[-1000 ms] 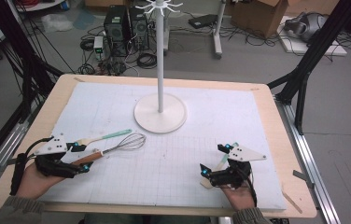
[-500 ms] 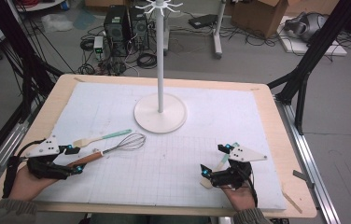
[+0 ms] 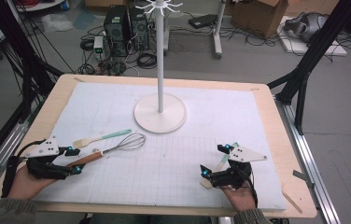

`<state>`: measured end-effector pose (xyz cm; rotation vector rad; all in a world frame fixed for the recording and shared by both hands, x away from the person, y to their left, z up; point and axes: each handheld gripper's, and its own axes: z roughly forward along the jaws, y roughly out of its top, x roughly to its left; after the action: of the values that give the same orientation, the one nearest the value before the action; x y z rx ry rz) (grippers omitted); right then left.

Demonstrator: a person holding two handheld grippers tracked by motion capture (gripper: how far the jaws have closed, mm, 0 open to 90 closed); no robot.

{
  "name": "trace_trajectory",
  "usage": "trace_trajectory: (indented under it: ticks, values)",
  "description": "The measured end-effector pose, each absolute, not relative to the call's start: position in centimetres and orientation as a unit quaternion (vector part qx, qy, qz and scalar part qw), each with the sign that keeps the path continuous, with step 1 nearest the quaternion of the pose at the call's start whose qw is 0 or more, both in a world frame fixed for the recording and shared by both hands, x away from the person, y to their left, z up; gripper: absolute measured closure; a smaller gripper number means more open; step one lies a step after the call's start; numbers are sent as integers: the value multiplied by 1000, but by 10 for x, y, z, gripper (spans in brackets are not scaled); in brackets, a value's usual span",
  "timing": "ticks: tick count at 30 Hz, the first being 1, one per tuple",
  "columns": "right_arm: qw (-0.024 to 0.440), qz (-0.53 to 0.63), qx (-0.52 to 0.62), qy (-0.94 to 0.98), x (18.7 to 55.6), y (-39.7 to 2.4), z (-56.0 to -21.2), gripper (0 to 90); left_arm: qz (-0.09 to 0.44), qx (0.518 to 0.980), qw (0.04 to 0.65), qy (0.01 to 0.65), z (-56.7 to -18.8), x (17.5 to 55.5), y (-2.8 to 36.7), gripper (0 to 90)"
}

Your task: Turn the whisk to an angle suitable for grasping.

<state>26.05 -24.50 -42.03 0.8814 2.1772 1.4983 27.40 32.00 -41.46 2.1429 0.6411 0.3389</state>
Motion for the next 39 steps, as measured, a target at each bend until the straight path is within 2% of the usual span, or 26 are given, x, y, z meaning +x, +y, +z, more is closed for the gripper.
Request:
trace_trajectory:
  ticks: [39]
  values:
    - [180,527,310,770,255,-249,-420,1,109,874,400,252,-429,291,319,549]
